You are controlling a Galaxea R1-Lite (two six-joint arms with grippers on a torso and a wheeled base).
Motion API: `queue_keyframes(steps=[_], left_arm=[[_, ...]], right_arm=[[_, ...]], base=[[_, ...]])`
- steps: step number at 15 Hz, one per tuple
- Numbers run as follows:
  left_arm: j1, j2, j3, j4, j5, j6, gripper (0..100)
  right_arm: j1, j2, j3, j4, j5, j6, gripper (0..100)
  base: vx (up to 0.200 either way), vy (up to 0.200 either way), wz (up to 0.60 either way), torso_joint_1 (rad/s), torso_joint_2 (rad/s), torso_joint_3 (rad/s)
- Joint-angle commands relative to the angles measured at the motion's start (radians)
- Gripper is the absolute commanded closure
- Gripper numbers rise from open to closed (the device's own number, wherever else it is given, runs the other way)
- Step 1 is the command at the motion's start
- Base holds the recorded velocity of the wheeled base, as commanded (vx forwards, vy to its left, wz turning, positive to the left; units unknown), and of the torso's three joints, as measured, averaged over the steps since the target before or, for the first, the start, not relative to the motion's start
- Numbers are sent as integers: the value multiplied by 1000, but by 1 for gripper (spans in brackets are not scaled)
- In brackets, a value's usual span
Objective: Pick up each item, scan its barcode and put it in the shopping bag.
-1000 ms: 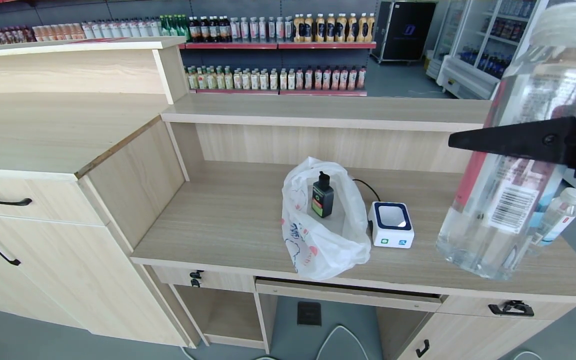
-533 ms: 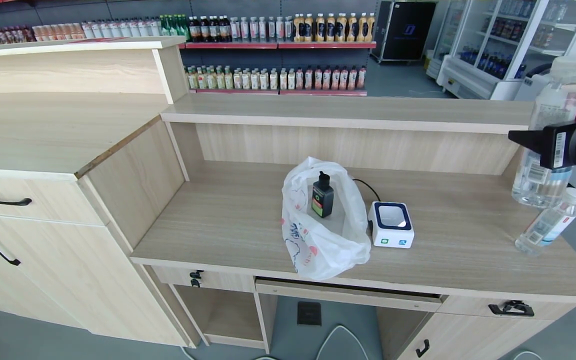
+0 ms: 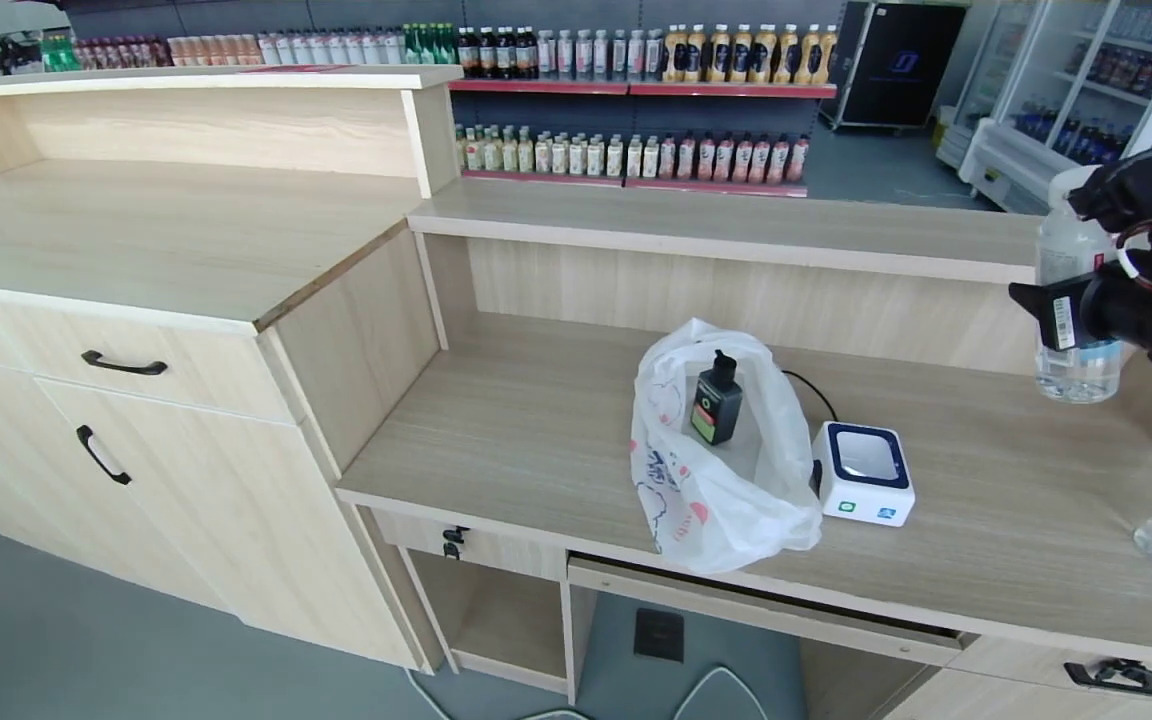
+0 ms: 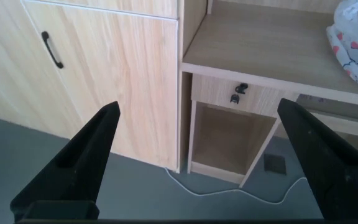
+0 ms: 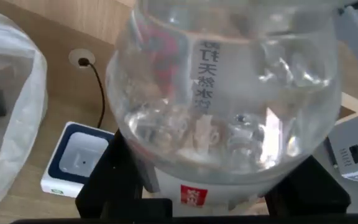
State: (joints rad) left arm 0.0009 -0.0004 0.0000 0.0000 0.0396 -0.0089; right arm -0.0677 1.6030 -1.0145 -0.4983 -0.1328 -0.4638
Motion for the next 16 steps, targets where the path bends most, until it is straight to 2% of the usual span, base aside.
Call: queue_keyframes(steps=[1,3,4,5,7,9,13,16], left_arm=[[1,0,0,0,0,0,0],[1,0,0,0,0,0,0],[1,0,0,0,0,0,0],[1,0,0,0,0,0,0],[1,0,0,0,0,0,0],[1,0,0,0,0,0,0],[1,0,0,0,0,0,0],[1,0,0,0,0,0,0]], right_arm=[[0,94,10,-69,2,-67,100],[-1,178,19,-212,2,-230,100],[0,227,22,-307,16,-288,100],[0,252,24,-347,33,-314,100],[-23,350,33,-539,211,-467,100],[-55,397,45,-645,352,-556,100],[-92,482,36,-780,535,-619,100],[-121,506,42,-796,671,-648,100]], base=[[0,0,600,17,2,2],[0,0,0,0,0,0],[0,0,0,0,0,0],[0,0,0,0,0,0],[0,0,0,0,0,0],[0,0,0,0,0,0],[0,0,0,0,0,0],[0,0,0,0,0,0]])
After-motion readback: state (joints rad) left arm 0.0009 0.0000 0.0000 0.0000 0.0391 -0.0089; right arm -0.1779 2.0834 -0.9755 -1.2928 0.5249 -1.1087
